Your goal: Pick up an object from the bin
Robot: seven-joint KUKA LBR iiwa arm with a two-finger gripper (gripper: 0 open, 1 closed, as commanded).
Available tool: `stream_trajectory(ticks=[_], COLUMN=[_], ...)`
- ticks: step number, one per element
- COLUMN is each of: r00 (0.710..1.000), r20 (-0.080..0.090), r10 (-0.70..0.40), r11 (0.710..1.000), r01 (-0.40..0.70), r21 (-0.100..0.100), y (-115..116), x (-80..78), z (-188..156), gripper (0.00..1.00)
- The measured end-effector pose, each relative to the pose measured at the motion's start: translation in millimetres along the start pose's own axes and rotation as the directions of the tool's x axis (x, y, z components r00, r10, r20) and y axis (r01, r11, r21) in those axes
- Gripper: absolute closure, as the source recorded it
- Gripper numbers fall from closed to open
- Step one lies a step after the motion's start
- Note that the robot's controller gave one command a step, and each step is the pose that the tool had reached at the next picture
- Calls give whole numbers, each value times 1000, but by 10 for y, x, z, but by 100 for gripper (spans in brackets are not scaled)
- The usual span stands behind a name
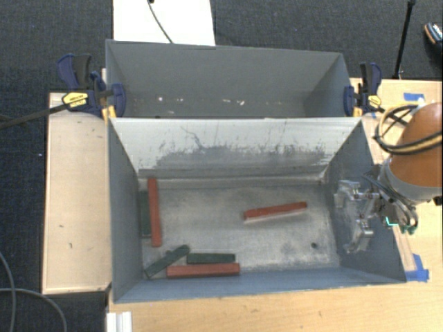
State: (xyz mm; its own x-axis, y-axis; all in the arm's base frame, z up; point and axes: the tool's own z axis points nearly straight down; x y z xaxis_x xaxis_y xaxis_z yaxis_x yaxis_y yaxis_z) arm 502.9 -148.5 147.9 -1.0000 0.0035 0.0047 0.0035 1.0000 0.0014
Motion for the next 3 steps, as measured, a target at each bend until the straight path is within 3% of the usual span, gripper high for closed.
stream_trajectory(ticks=[1,2,3], r00=[1000,1000,999], r20=[8,10,16], r10=[17,17,42], r11=[1000,1000,999], r01=[-17,-17,-42], r21=[-2,2,3], y=[561,518,348], x=[-636,-626,-580], z=[811,768,-809], gripper=[0,100,100])
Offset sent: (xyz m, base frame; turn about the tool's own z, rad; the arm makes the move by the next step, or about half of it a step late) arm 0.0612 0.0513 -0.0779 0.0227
